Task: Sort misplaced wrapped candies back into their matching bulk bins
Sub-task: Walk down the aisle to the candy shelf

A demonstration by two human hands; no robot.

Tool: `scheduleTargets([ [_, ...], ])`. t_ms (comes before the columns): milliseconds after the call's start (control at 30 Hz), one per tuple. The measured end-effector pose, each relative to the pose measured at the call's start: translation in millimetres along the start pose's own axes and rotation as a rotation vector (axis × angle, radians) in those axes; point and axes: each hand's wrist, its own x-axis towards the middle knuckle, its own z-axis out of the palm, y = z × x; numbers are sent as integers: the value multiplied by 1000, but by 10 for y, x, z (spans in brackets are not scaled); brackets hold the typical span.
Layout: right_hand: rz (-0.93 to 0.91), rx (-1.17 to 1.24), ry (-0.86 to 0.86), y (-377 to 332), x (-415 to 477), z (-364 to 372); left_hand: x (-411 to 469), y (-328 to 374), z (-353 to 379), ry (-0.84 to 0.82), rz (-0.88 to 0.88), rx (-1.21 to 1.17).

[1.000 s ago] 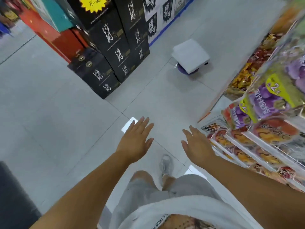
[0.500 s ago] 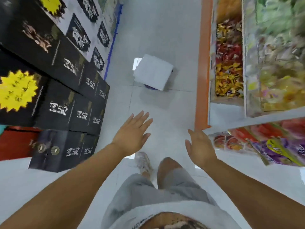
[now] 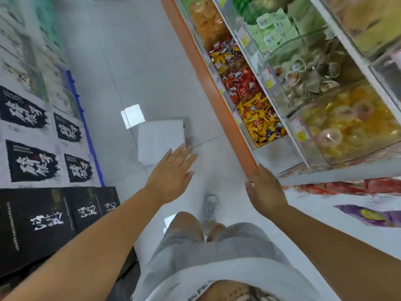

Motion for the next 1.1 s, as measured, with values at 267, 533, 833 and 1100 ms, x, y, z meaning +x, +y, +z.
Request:
scheduleTargets([
  [267, 270, 94, 87, -319, 357, -284, 1104, -515, -557, -80, 325, 137],
  [533, 506, 296, 130, -718, 194, -145, 1788, -553, -893, -212, 591, 307],
  [833, 522, 310, 149, -467, 220, -232, 2077, -267, -938, -237, 602, 416],
  [1100, 484, 306, 132, -414, 373, -349, 2104, -311, -1147, -224, 566, 435],
])
